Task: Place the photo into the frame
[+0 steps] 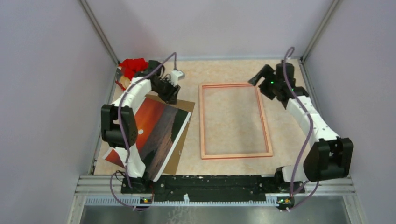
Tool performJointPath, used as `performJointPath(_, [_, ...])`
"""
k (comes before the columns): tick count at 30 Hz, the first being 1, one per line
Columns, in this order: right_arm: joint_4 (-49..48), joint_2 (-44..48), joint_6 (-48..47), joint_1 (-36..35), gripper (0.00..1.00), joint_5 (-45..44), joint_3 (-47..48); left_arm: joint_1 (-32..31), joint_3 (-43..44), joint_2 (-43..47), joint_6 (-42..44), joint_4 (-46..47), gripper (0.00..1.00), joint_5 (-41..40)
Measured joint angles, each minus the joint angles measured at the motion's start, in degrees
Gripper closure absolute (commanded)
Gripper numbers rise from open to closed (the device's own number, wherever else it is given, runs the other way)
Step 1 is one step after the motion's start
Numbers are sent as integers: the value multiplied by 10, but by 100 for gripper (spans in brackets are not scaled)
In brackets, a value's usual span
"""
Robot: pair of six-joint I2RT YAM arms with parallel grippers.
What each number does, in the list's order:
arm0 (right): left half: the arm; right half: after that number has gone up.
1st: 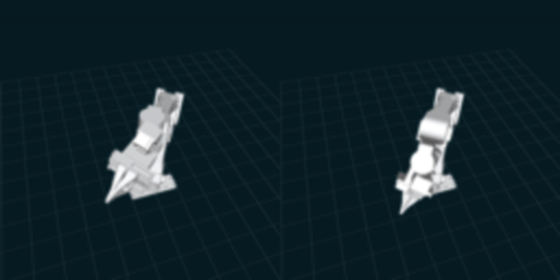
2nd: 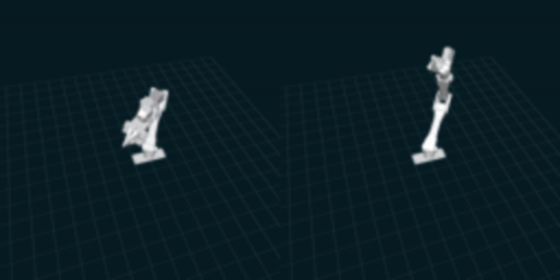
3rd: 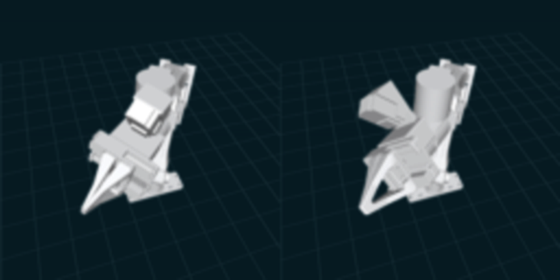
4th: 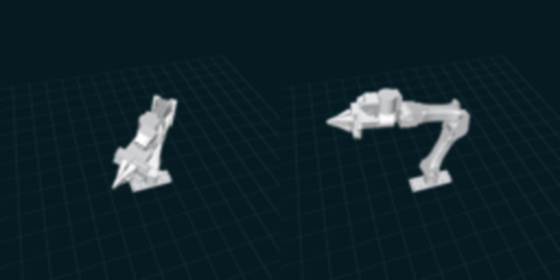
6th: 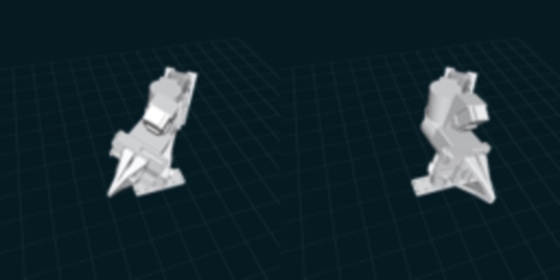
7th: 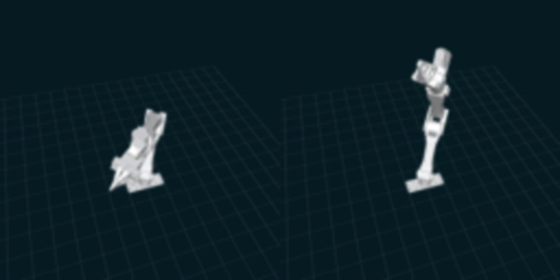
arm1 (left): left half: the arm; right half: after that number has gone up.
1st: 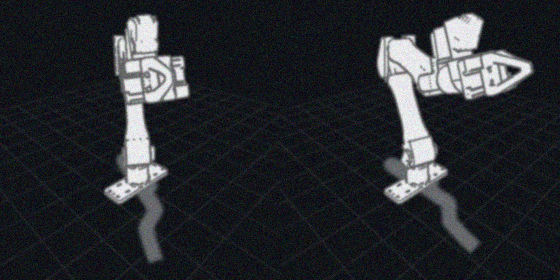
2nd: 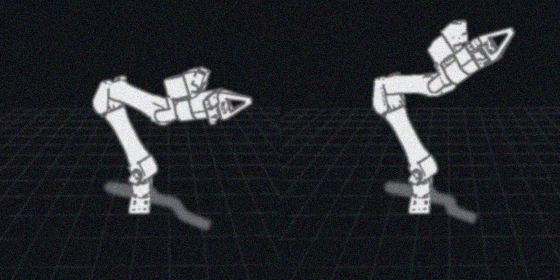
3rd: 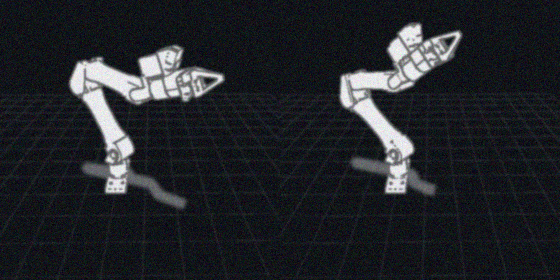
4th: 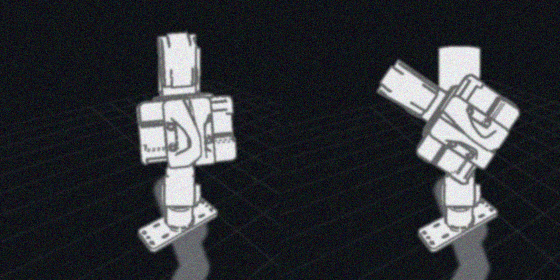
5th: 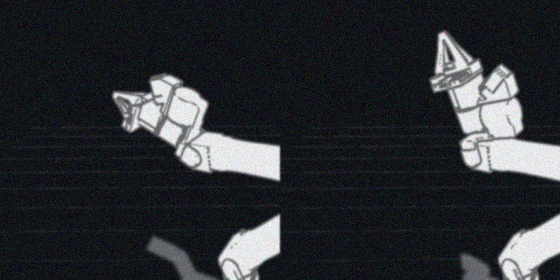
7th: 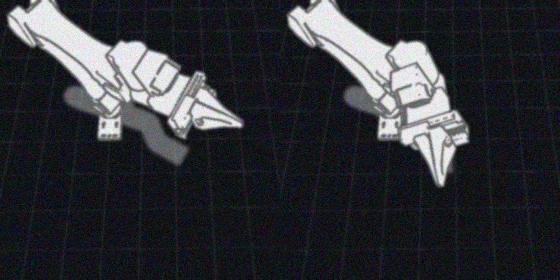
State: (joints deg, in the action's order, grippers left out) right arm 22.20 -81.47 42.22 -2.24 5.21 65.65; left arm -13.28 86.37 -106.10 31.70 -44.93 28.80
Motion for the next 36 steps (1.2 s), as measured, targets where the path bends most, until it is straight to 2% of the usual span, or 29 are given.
performJointPath(4, [-24,40,26,-160,20,-9,-9,110,0,28,26,-33,47,-35])
performJointPath(9, [-42,16,78,-348,21,-10,-34,233,-23,43,52,-33,47,-106])
performJointPath(12, [-57,-19,105,-421,22,-3,-35,293,-72,61,73,-10,48,-172])
performJointPath(15, [-82,-64,131,-474,23,7,-35,325,-123,88,93,16,48,-233])
performJointPath(23, [-110,-189,169,-537,25,31,-17,346,-217,130,154,106,50,-360])
performJointPath(31, [-134,-285,189,-542,26,57,19,385,-277,125,193,140,57,-396])
performJointPath(36, [-161,-307,210,-542,26,62,36,394,-296,111,195,150,60,-400])
